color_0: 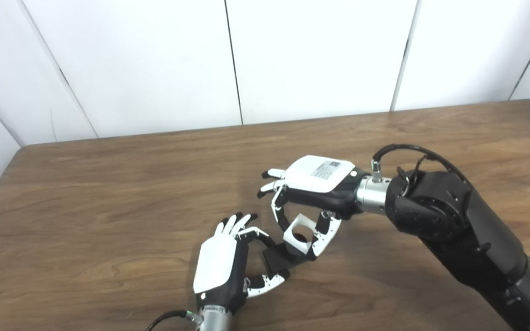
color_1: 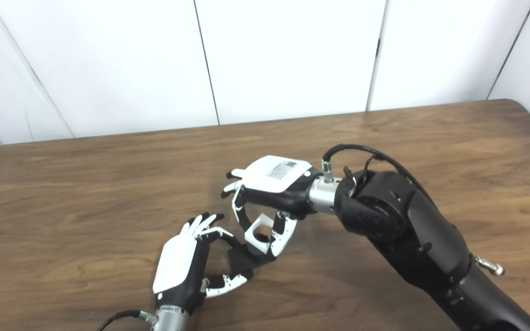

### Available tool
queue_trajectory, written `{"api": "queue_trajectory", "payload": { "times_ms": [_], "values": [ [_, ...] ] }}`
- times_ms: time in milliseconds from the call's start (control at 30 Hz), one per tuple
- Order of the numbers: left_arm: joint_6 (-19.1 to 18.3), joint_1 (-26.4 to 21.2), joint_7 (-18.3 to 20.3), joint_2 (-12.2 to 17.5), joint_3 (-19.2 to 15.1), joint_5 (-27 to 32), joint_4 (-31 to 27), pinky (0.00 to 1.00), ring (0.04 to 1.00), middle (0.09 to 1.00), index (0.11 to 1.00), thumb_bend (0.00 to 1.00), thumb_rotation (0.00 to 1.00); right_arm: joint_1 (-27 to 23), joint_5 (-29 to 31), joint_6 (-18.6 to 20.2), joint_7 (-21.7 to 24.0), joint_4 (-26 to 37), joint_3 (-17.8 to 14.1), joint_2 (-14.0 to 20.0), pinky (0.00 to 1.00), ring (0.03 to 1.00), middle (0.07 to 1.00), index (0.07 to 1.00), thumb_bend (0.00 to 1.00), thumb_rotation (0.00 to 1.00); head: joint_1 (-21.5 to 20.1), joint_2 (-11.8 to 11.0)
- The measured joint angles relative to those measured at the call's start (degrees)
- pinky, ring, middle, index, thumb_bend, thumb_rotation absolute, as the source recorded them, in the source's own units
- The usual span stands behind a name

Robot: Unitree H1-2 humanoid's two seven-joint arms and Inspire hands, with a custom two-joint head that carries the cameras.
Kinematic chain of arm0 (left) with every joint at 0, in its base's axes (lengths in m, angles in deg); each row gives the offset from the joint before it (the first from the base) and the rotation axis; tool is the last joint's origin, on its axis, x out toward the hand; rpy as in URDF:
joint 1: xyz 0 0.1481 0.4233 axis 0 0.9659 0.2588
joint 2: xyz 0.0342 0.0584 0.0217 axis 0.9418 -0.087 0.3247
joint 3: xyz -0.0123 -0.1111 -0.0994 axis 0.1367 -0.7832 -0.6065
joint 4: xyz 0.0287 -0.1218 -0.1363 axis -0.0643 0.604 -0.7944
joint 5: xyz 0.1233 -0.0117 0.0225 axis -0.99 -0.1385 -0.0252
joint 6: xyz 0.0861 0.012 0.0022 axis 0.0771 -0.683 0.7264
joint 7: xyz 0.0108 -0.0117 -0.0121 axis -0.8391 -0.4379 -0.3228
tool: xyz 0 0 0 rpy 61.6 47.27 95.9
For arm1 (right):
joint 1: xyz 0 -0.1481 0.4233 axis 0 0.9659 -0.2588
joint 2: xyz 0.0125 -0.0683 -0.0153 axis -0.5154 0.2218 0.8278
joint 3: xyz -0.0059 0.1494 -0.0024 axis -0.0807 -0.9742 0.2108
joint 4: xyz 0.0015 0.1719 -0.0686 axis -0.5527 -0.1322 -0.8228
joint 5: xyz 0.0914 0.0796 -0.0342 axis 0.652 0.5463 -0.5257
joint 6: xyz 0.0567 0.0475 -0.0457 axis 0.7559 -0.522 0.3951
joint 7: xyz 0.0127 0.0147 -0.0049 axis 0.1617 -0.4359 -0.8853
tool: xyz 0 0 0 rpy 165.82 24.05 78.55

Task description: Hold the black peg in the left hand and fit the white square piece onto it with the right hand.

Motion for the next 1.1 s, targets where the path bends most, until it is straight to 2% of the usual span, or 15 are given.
{"api": "queue_trajectory", "payload": {
  "times_ms": [733, 1100],
  "values": [
    [-0.3, -0.2, -0.1, -0.5, 0.1, 0.0, 0.2, 0.98, 0.959, 0.887, 0.504, 0.53, 0.16, 0.6, 0.1, 0.2, 1.2, 0.7, 0.4, -0.6, 0.93, 1.000, 0.902, 0.489, 0.52, 0.15, 0.3, 0.8],
    [-0.8, -0.2, 0.3, -1.9, 0.1, 0.1, 0.2, 1.00, 0.971, 0.890, 0.505, 0.53, 0.14, 1.3, -0.2, 0.1, 1.3, 0.7, 0.5, -0.7, 0.94, 1.000, 0.905, 0.489, 0.53, 0.15, 0.5, 1.0]
  ]
}}
